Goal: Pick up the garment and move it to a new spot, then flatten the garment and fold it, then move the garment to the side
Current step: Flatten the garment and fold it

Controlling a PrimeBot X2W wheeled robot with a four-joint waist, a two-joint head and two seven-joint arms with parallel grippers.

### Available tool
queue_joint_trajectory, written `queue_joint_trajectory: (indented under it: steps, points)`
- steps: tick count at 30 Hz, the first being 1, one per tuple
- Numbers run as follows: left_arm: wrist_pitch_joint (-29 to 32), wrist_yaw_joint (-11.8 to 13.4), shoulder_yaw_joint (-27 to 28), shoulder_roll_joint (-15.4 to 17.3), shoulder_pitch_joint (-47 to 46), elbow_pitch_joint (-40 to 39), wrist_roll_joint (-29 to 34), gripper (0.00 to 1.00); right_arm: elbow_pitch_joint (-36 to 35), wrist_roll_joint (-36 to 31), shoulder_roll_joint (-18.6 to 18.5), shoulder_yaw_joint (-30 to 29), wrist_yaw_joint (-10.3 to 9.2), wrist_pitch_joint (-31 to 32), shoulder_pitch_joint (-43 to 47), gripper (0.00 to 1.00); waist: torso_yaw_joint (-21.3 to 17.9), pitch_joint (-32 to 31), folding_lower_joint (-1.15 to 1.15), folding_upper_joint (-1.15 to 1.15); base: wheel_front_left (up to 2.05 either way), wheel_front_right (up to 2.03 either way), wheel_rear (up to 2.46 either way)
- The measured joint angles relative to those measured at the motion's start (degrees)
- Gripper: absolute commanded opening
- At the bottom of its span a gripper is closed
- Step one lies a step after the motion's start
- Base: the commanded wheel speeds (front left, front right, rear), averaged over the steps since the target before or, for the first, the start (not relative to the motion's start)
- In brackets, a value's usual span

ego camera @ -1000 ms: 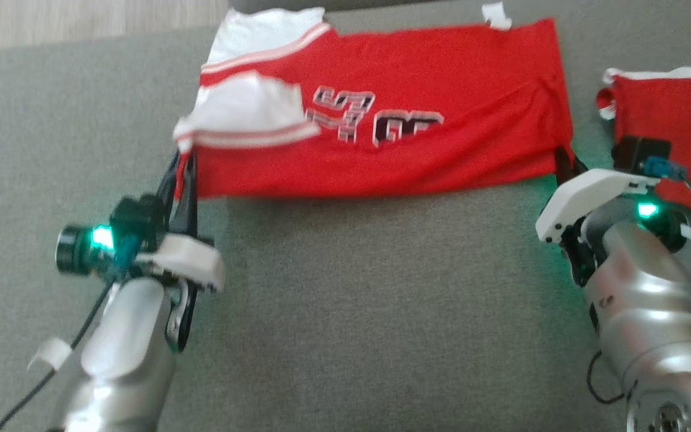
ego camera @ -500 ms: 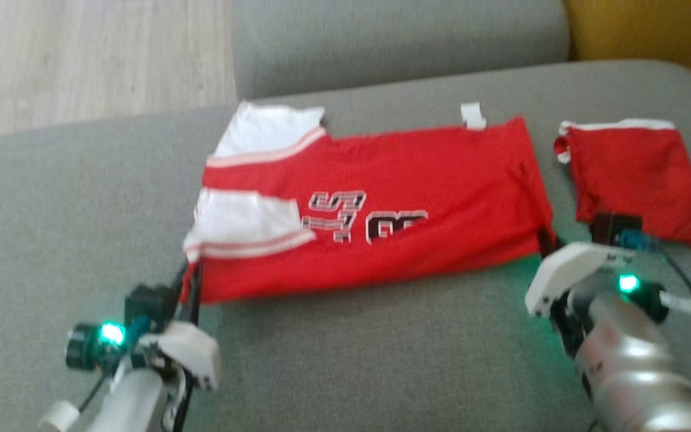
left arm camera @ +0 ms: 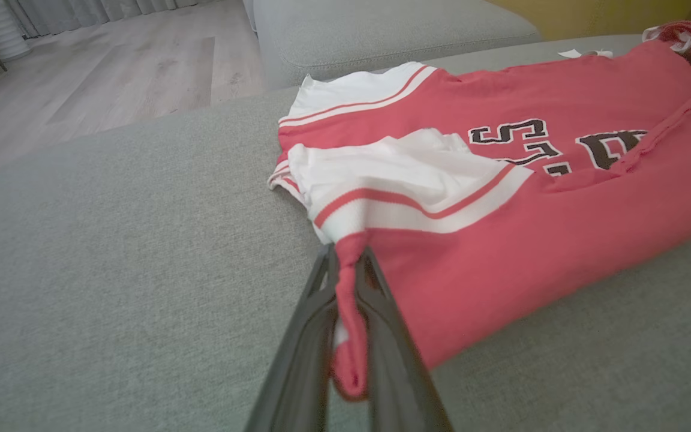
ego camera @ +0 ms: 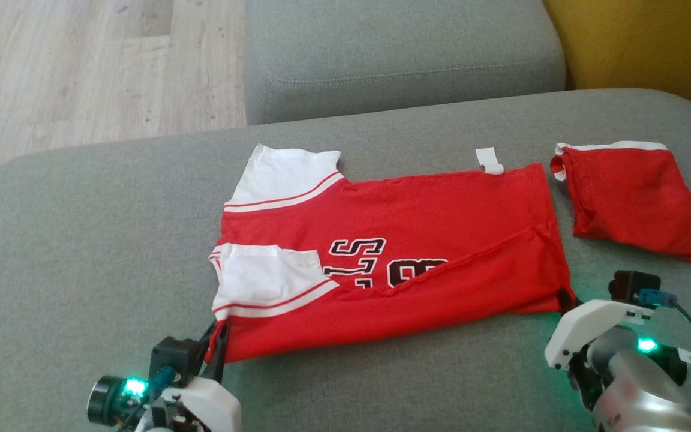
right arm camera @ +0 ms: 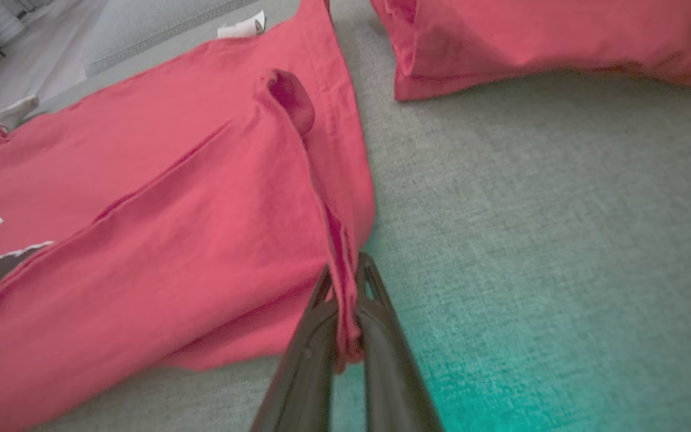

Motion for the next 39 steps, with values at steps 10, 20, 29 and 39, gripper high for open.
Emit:
queue_joint_trajectory:
  steps: [10, 20, 29, 39]
  points:
    - [-2.8, 0.9, 0.0, 0.2, -1.1, 0.7, 0.0, 1.0, -14.5, -1.8, 1.0, -3.3, 0.01, 2.2, 5.9, 1.0, -0.6, 1.8, 0.0, 0.0, 0.0, 0.0, 0.0]
    - [-15.4, 2.6, 3.8, -1.0, -10.3, -1.8, 0.7, 1.0, -44.6, 5.7, 1.5, 2.9, 0.0, -3.5, 13.9, 1.0, -1.8, 5.9, 0.01, 0.0, 0.0, 0.0, 0.0]
    - [-11.5, -6.3, 4.1, 3.4, -23.7, -3.1, 2.2, 1.0, -54.8, 8.5, 1.7, 6.7, 0.0, -5.5, 15.0, 1.0, -5.1, 11.7, 0.02, 0.0, 0.0, 0.0, 0.0]
    - [10.4, -12.2, -5.3, 10.9, -43.8, 10.8, -1.6, 1.0, -57.7, 9.1, 1.8, 10.4, 0.0, -5.5, 9.9, 1.0, -10.0, 19.3, 0.02, 0.0, 0.0, 0.0, 0.0]
